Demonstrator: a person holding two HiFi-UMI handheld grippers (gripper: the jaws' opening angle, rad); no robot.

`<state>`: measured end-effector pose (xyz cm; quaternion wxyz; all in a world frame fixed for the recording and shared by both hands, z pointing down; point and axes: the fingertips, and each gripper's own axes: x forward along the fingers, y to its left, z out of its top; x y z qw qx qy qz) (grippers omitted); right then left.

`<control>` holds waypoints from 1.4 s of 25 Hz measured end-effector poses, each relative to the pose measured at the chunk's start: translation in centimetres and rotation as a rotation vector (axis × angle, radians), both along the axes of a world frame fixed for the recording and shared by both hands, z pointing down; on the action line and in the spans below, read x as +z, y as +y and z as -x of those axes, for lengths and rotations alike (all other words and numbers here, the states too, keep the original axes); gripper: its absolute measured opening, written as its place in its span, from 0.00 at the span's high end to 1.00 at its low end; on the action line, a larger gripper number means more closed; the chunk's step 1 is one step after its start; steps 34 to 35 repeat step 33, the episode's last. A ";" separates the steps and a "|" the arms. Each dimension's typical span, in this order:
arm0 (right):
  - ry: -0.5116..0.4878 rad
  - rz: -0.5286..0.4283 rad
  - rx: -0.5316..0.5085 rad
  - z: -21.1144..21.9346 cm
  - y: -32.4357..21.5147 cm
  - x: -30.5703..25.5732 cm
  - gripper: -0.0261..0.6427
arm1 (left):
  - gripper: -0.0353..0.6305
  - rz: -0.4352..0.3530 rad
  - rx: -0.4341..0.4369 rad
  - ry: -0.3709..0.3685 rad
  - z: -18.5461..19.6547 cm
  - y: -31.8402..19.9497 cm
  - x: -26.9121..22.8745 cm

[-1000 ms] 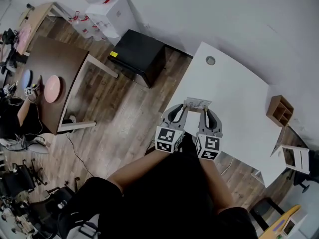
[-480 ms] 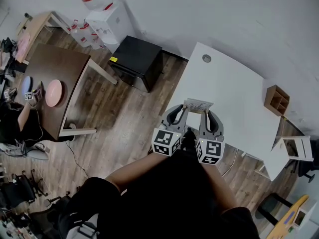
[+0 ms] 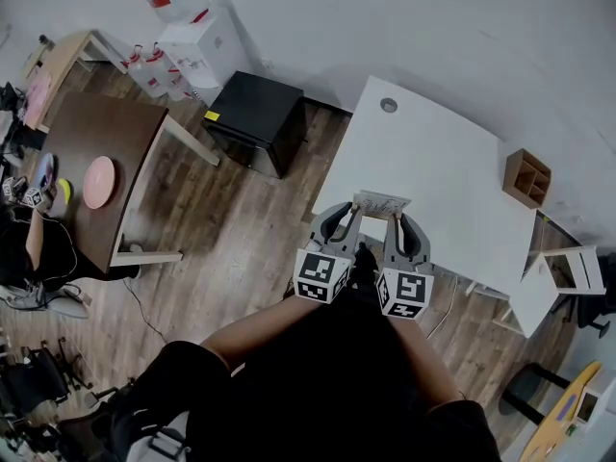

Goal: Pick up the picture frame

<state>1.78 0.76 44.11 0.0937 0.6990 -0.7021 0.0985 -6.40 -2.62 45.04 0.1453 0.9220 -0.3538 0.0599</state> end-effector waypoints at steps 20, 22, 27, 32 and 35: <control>-0.033 0.020 -0.003 0.3 2.3 0.3 0.86 | 0.84 0.024 -0.015 0.016 0.4 2.5 0.1; -0.031 0.012 -0.003 0.4 2.2 -0.3 0.86 | 0.84 0.015 -0.018 0.021 0.5 2.4 -0.4; -0.029 0.006 0.007 -0.3 2.2 -0.3 0.86 | 0.84 0.001 -0.015 0.017 -0.2 2.2 -0.5; -0.024 0.003 0.006 -0.5 1.8 -0.3 0.86 | 0.84 -0.002 -0.020 0.020 -0.4 1.9 -0.5; -0.023 0.001 0.004 -0.5 1.7 -0.3 0.86 | 0.84 -0.003 -0.023 0.022 -0.5 1.7 -0.6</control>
